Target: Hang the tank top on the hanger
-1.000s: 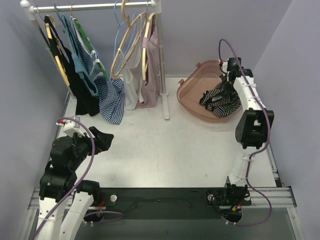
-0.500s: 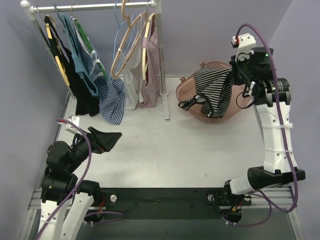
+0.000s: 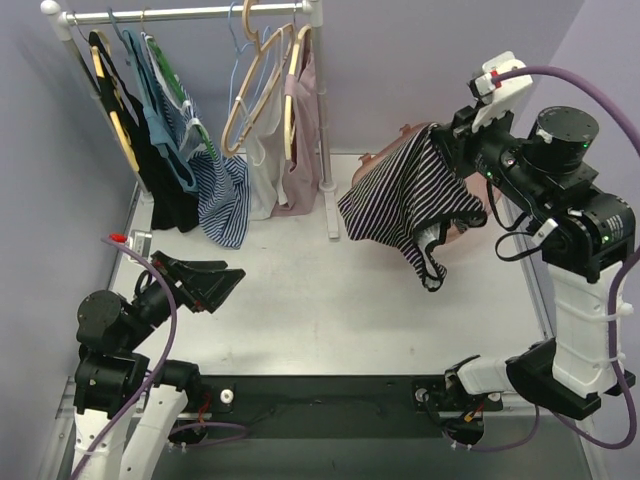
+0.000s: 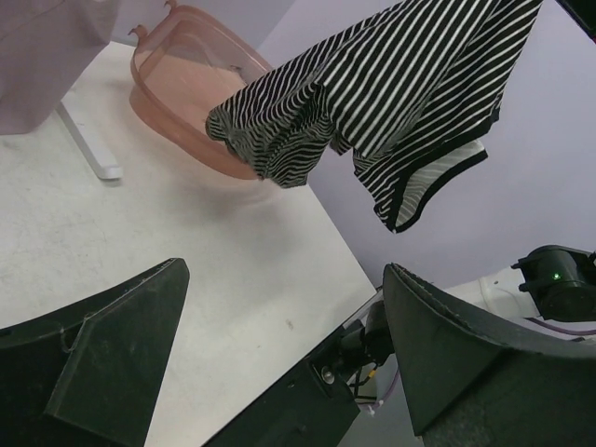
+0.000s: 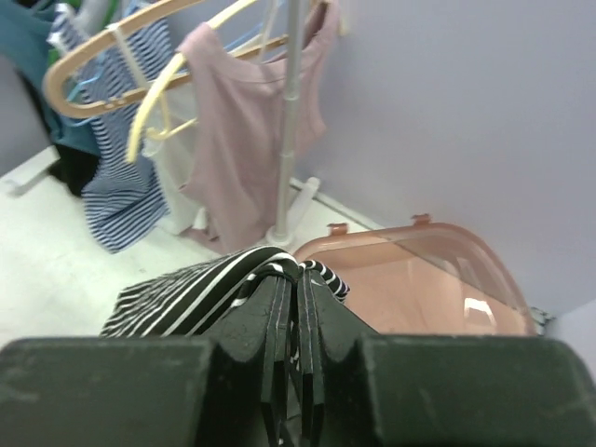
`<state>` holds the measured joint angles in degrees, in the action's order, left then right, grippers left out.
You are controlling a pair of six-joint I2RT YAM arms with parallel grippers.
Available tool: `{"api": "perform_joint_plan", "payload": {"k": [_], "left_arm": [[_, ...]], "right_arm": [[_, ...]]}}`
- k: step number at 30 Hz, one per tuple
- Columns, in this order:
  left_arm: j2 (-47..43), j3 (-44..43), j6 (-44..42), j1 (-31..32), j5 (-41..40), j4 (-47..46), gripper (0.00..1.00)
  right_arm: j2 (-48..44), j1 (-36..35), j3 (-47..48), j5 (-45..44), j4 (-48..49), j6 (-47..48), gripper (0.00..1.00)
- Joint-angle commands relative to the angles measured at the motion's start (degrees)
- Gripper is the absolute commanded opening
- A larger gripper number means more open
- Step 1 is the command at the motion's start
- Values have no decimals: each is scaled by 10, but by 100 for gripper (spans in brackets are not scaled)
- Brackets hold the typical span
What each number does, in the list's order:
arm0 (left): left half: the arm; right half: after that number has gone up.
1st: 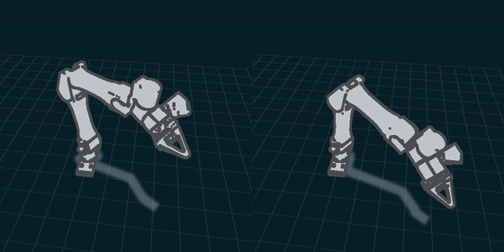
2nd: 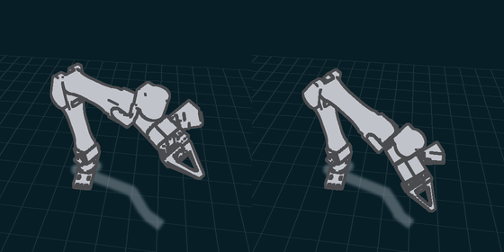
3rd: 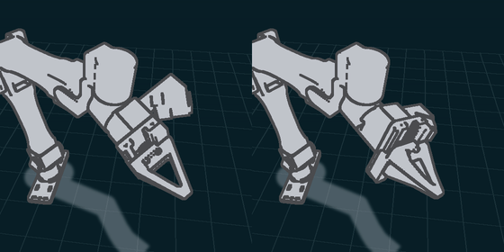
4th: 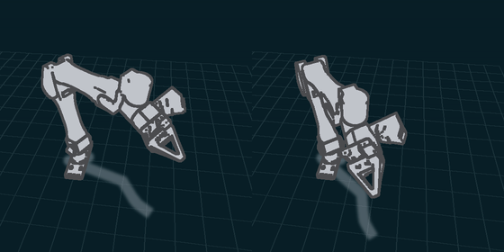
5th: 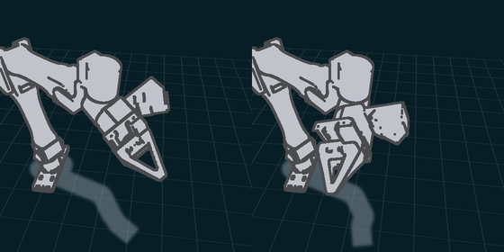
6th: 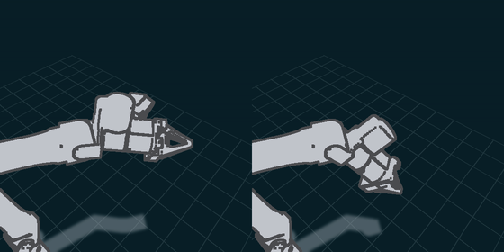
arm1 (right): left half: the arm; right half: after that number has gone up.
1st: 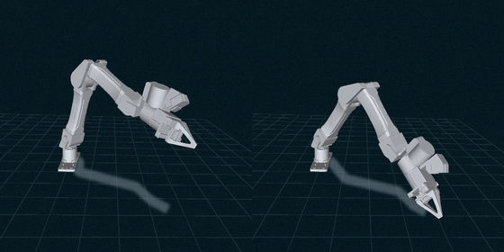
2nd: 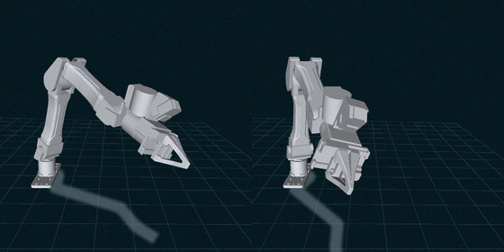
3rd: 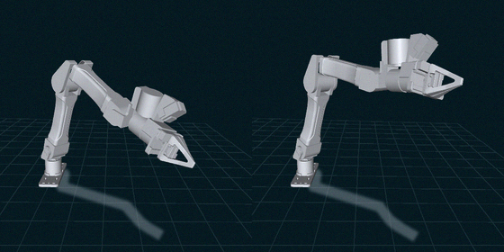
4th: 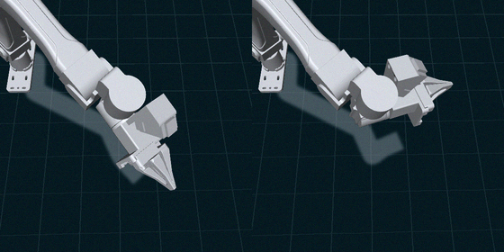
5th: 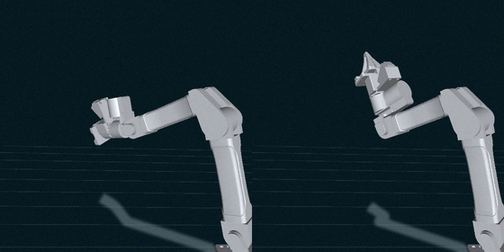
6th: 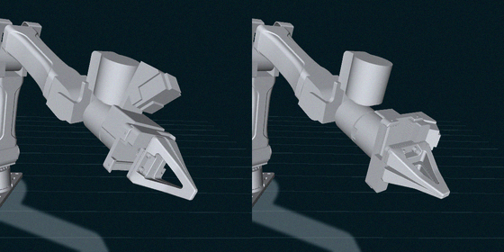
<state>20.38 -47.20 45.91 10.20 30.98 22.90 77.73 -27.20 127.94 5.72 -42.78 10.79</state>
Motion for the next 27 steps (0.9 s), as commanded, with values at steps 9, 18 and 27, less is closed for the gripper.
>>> {"api": "perform_joint_plan", "payload": {"k": [9,18,27], "left_arm": [[-12,27,23,2,54,-39,96],[26,58,50,3,80,-34,96],[71,98,9,23,60,18,96]], "right_arm": [[-82,-29,-297,251,27,-121,0],[20,-109,-387,133,91,-64,3],[168,-13,-374,106,122,-13,16]]}}
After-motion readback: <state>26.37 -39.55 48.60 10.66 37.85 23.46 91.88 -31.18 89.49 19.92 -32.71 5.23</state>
